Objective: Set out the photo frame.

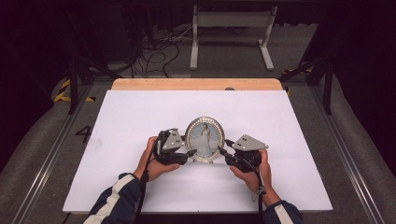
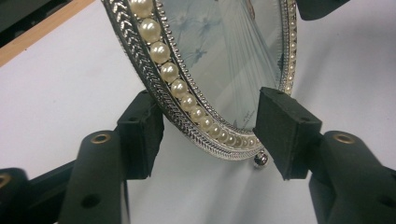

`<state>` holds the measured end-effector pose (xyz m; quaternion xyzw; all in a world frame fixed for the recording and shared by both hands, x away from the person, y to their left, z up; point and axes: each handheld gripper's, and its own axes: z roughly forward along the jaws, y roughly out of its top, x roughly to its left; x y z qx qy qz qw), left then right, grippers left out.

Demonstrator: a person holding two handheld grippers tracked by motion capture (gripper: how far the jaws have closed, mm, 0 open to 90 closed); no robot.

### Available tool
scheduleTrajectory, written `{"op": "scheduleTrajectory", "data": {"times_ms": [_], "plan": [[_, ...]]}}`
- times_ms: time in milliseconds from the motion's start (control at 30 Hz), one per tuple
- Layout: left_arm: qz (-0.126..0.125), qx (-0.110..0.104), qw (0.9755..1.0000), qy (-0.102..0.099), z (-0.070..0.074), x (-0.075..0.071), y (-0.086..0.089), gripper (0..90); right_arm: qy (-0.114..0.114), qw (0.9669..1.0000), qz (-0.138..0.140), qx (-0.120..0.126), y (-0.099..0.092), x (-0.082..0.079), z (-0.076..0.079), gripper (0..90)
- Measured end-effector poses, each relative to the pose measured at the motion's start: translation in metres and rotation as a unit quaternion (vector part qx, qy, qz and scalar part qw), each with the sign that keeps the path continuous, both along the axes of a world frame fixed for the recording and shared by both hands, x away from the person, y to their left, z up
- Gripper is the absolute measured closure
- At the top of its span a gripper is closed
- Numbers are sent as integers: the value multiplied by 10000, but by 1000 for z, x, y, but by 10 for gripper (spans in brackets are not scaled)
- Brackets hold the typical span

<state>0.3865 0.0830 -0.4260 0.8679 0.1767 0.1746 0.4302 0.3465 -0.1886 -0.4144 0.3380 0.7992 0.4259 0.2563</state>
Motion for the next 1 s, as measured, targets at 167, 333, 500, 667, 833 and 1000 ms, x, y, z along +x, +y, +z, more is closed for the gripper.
{"op": "scheduleTrajectory", "data": {"times_ms": [167, 333, 500, 667, 833, 1000], "plan": [[15, 89, 9999, -62, 0, -2, -1, 317, 2, 10000, 13, -50, -1, 0, 0, 503], [74, 101, 9999, -83, 0, -3, -1, 256, 28, 10000, 18, -94, -2, 1, 0, 443], [102, 251, 9996, -91, -1, -5, -1, 179, 34, 9998, 38, -170, -2, 0, 1, 378], [109, 429, 9989, -141, -4, -8, 0, 130, 62, 9997, 33, -245, -4, 1, 0, 306], [178, 321, 9993, -108, -4, -10, 5, 80, 99, 9995, 88, -303, -6, 1, -1, 208], [132, 420, 9990, -104, -7, -13, 12, 56, 143, 9994, 174, -253, -8, 1, -3, 131]]}}
